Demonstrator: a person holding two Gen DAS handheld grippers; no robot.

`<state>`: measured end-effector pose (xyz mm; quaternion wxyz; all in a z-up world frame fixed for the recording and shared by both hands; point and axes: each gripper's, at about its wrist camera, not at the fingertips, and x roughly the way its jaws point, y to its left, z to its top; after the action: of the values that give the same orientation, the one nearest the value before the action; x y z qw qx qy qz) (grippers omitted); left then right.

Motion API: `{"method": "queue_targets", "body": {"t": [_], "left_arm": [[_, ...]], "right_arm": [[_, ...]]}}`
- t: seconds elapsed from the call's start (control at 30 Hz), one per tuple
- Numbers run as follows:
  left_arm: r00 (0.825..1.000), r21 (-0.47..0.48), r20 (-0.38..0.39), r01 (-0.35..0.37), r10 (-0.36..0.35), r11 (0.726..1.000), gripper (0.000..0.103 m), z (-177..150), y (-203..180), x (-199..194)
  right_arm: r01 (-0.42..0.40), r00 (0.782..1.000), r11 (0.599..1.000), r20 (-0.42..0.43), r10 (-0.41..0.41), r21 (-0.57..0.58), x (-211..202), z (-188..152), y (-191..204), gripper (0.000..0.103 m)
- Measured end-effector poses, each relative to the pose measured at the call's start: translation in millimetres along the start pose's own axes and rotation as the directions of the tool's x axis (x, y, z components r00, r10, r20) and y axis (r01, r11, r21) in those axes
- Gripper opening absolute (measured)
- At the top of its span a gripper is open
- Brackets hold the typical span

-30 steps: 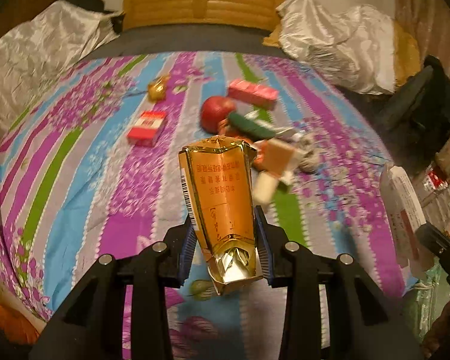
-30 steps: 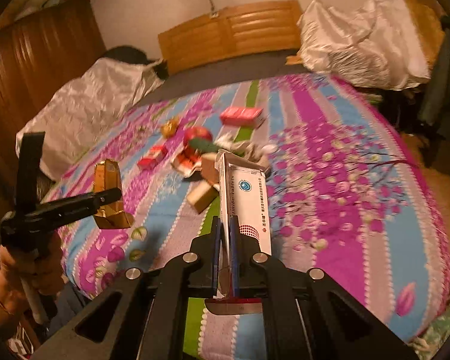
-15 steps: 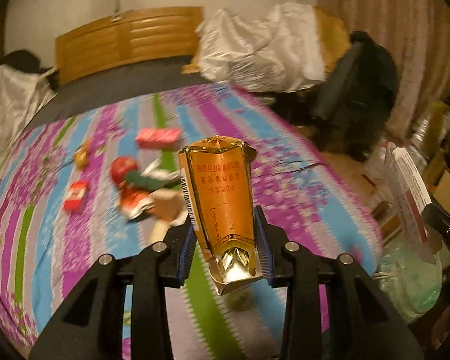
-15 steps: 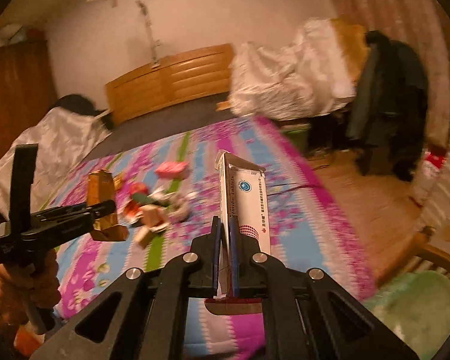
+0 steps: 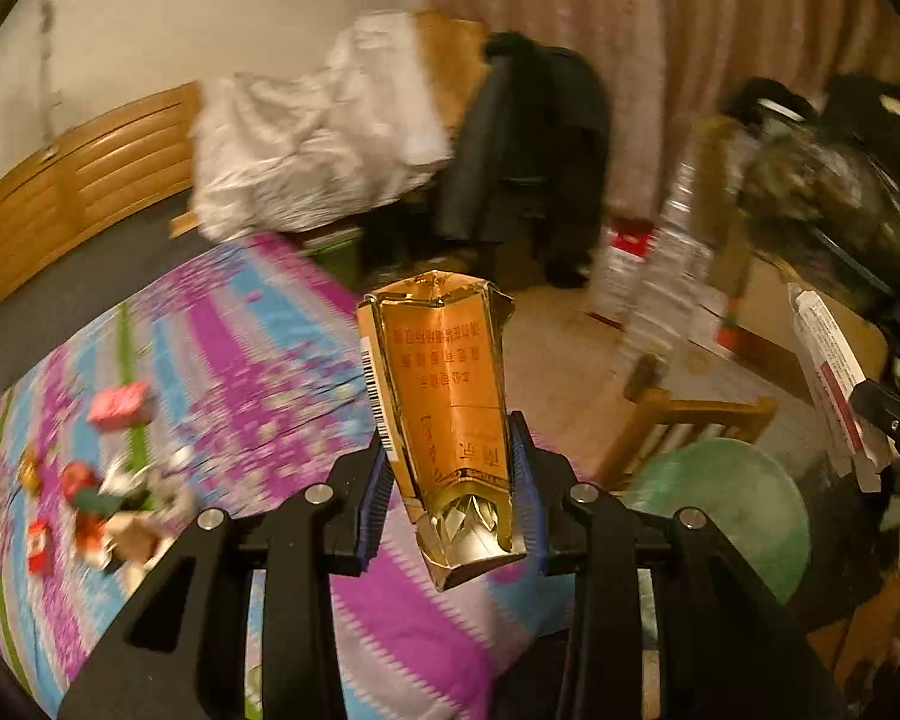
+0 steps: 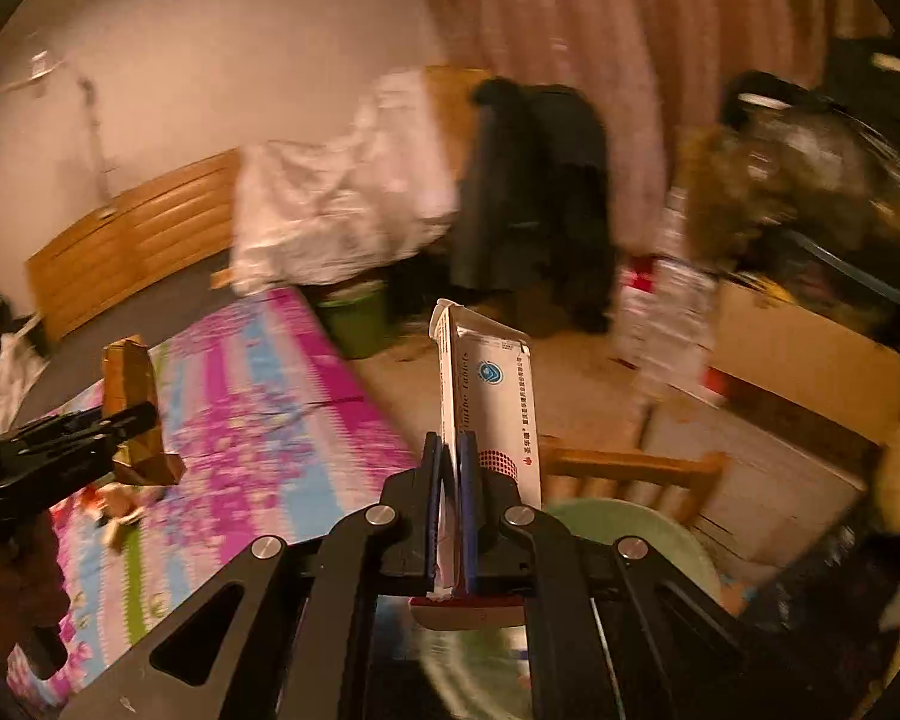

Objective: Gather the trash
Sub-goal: 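Carry the gold box and white tube box over the green bin with both grippers, then open both grippers to drop both boxes into the green bin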

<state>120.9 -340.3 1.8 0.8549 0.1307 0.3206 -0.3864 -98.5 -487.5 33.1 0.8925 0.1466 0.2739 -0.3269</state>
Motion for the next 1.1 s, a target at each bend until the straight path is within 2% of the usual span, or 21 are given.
{"method": "queue_targets", "body": {"t": [0.13,0.27,0.4,0.5,0.73,1.1], "left_arm": [[0.997,0.083,-0.011,0.071,-0.071,0.994,0.035,10.0,-49.4,14.7],[0.991,0.167,-0.032,0.135,-0.132,0.977,0.035,14.0,-97.3,29.0],[0.976,0.227,-0.08,0.216,-0.203,0.95,0.035,12.6,-145.5,47.5],[0.967,0.247,-0.121,0.249,-0.225,0.937,0.035,4.8,-165.6,59.7],[0.954,0.276,-0.19,0.279,-0.232,0.92,0.035,-14.1,-191.5,79.4],[0.939,0.271,-0.237,0.31,-0.249,0.911,0.035,-22.0,-193.6,87.3]], "right_arm": [[0.081,0.997,0.994,-0.019,-0.08,0.079,-6.3,-12.0,-56.4,0.007],[0.15,0.988,0.983,-0.048,-0.146,0.106,-2.2,-20.6,-89.3,0.007],[0.172,0.983,0.974,-0.091,-0.16,0.145,5.4,-31.9,-110.7,0.007],[0.177,0.98,0.969,-0.122,-0.158,0.172,12.4,-42.0,-124.8,0.007],[0.163,0.979,0.961,-0.159,-0.129,0.222,27.0,-58.5,-130.1,0.007],[0.122,0.979,0.959,-0.19,-0.074,0.256,43.8,-68.0,-127.5,0.007]]}}
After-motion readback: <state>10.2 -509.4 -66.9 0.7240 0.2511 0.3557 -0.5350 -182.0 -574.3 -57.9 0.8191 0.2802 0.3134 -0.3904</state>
